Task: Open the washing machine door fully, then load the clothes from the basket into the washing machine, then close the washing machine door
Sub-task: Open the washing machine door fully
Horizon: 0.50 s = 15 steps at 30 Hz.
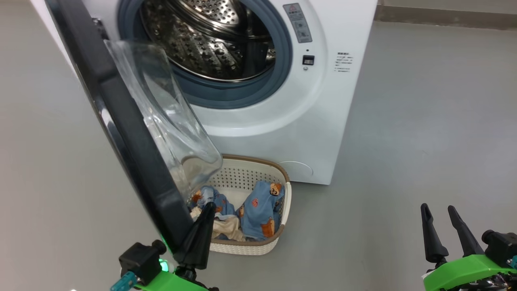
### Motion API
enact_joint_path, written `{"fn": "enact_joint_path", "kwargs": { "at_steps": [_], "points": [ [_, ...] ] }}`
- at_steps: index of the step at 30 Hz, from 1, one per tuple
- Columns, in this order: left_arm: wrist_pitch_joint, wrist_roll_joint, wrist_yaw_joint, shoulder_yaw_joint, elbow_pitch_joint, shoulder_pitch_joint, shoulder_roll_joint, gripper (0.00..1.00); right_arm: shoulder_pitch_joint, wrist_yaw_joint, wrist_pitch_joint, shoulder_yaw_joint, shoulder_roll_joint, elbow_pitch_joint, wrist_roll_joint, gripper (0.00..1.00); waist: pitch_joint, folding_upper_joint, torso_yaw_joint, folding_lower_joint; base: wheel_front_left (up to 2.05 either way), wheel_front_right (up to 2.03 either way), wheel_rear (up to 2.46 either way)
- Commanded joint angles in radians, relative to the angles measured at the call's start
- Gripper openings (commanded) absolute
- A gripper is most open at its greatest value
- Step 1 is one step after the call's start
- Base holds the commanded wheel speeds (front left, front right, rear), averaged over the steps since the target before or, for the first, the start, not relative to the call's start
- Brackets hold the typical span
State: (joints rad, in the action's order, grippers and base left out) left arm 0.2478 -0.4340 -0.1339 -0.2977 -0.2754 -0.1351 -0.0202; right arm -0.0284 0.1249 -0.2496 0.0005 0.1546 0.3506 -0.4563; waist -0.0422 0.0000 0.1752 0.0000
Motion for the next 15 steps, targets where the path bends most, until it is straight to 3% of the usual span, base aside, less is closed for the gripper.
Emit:
{"fn": "enact_joint_path", "kwargs": {
  "at_steps": [1, 15],
  "points": [
    [0.014, 0.002, 0.017, 0.064, 0.031, -0.018, -0.030, 0.00, -0.023, 0.006, -0.012, 0.025, 0.021, -0.025, 0.013, 1.00, 0.001, 0.0000, 0.014, 0.0000, 0.00, 0.00, 0.00],
    [0.014, 0.017, 0.033, 0.078, 0.055, 0.017, -0.030, 0.00, -0.019, 0.006, -0.012, 0.017, 0.028, -0.025, 0.019, 1.00, -0.002, 0.0000, 0.128, 0.0000, 0.00, 0.00, 0.00]
  ]
}}
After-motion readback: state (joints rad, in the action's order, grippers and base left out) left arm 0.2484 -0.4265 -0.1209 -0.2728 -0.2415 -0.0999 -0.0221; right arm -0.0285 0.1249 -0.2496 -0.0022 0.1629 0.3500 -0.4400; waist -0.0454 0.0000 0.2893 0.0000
